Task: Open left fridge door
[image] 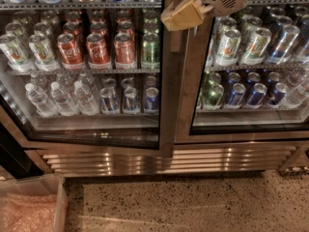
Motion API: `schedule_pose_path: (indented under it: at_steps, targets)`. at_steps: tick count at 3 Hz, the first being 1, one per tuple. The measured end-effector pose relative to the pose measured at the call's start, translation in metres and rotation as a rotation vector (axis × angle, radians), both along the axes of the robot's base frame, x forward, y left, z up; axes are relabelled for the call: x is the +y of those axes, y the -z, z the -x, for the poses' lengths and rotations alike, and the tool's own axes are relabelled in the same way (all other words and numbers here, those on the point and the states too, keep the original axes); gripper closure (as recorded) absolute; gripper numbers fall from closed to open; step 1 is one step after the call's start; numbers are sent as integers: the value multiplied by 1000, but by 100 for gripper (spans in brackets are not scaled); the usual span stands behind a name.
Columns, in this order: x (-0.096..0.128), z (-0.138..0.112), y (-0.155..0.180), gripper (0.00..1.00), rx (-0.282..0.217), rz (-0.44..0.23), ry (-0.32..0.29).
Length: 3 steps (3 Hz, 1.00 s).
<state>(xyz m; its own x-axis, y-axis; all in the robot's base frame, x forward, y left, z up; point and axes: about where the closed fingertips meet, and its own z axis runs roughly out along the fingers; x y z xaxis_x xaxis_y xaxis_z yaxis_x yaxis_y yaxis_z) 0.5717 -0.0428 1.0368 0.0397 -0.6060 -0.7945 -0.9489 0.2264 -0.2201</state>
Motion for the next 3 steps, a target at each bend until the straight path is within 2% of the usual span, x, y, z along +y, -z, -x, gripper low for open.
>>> schedule_pose_path:
  at_steps: [1,2,3]
  targets:
    - [8,-1,-2,84,8,-35,-39]
    - [8,-1,-2,100,8,-35,-39]
    - [8,5,0,100,14,-41,-29]
